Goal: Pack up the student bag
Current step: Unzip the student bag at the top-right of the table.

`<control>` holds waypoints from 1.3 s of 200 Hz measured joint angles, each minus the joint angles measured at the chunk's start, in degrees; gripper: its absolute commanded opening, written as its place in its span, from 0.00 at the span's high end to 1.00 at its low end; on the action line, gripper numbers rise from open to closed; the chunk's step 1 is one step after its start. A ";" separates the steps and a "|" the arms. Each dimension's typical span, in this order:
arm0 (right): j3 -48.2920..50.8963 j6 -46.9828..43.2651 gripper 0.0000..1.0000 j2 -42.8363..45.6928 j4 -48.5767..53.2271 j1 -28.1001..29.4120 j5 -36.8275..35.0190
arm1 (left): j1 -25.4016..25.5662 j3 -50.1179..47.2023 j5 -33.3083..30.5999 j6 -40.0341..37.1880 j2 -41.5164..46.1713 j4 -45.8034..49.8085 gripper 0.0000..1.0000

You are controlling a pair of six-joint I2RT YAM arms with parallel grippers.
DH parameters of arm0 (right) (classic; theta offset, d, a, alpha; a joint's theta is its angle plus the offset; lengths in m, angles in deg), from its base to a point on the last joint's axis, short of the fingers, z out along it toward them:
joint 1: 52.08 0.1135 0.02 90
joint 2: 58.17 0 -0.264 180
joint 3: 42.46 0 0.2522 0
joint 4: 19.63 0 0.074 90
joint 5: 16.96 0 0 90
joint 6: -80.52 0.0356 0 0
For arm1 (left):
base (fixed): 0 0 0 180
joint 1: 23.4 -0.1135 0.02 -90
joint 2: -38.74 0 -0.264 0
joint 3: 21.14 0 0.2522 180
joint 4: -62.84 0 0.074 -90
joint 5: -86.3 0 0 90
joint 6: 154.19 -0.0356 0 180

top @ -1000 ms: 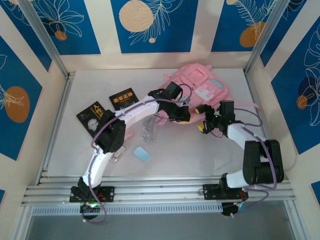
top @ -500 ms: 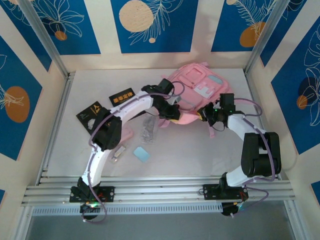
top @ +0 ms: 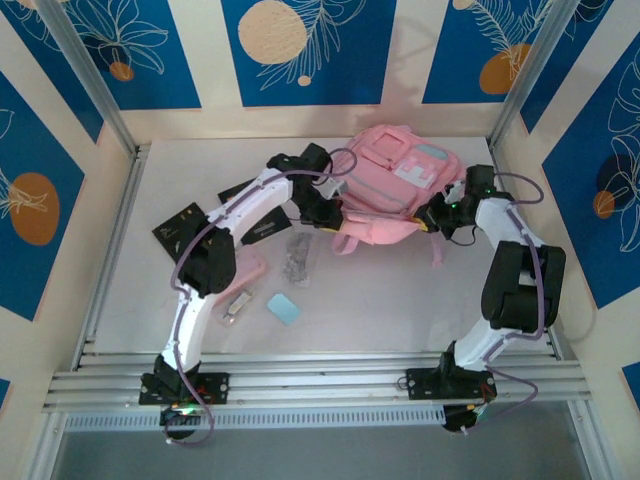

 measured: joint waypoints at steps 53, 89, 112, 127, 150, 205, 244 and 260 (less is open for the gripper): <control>-8.31 1.05 0.21 -1.60 5.01 -4.46 -2.34 | 6.71 3.78 7.04 9.44 -0.92 -4.96 1.00; -0.50 3.93 0.05 12.52 4.96 -4.92 -2.64 | 8.61 10.69 9.14 17.29 -4.04 -10.97 1.00; 7.58 9.16 0.05 22.93 3.50 -4.15 -0.55 | 8.90 10.91 9.35 22.08 -5.03 -14.91 1.00; 12.76 13.20 0.05 27.39 2.25 -1.73 0.50 | 8.96 10.91 9.31 24.00 -5.62 -16.68 1.00; 20.76 20.44 0.05 31.06 -3.19 2.78 0.44 | 9.22 10.91 9.31 25.77 -6.12 -17.90 1.00; 31.78 32.26 0.11 30.08 -24.30 6.67 -6.80 | 10.01 3.91 9.70 28.35 -4.22 -21.24 1.00; 33.00 34.49 0.28 26.25 -35.63 7.61 -10.95 | 10.03 -0.92 9.64 29.07 -2.40 -21.49 1.00; 32.98 33.90 0.51 25.14 -37.46 8.55 -12.04 | 10.03 -1.14 9.57 29.79 -2.01 -22.08 1.00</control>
